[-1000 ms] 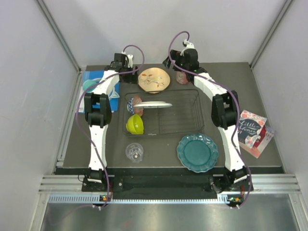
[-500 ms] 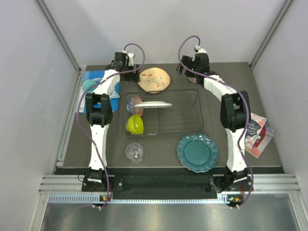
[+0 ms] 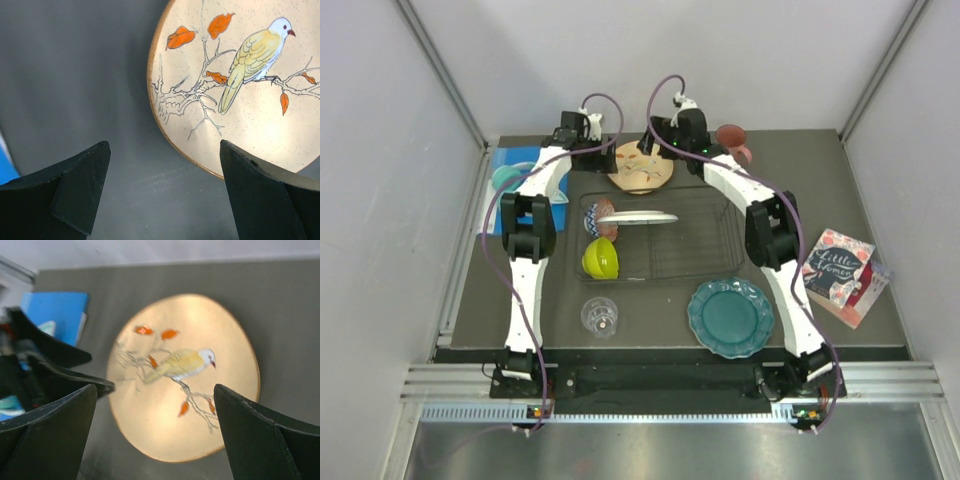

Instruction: Load the mixed dishes into the dish rack

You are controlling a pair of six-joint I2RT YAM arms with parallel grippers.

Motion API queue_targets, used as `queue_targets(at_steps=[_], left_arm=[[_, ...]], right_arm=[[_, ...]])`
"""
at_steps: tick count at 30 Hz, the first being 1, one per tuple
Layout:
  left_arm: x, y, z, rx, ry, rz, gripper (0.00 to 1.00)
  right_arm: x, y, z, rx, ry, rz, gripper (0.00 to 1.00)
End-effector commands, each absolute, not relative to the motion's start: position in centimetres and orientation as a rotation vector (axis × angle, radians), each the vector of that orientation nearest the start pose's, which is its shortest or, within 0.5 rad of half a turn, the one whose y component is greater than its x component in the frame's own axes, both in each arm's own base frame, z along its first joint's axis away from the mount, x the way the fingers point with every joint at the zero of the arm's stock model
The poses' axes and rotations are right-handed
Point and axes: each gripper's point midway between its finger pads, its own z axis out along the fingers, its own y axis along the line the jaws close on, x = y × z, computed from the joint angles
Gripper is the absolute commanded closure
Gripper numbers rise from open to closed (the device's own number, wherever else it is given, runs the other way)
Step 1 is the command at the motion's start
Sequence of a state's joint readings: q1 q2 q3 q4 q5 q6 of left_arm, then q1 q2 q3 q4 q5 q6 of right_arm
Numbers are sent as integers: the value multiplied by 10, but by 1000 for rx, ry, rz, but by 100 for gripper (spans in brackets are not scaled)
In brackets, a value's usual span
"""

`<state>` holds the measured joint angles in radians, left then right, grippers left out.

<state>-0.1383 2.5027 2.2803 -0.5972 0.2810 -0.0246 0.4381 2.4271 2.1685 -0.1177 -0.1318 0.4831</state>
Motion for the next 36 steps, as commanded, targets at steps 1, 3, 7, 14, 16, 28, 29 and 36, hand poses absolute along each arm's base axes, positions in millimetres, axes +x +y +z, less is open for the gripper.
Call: queue_targets(at_steps=[1, 3, 7, 14, 16, 28, 29, 36], left_arm=[[611, -146, 82, 310, 2331, -484, 5], [610, -148, 78, 308, 2337, -496, 5], [612, -153, 74, 303, 2336, -520, 5], [613, -162, 69, 321, 2333, -538, 8], [613, -162, 65, 321, 2340, -533, 10], [614, -163, 53, 328, 2347, -539, 28], [614, -164, 54, 333, 2344, -541, 29], [612, -167, 54, 353, 2336, -559, 29]], right_arm=[[613, 318, 125, 11, 2083, 737, 0], [615, 312, 116, 26, 2099, 731, 0], [619, 303, 108, 38, 2108, 720, 0], [628, 294, 97, 61, 2116, 732, 0], [626, 292, 96, 57, 2125, 724, 0], [623, 280, 73, 64, 2161, 681, 1], [623, 284, 71, 65, 2160, 704, 3], [619, 302, 54, 86, 2190, 847, 8]])
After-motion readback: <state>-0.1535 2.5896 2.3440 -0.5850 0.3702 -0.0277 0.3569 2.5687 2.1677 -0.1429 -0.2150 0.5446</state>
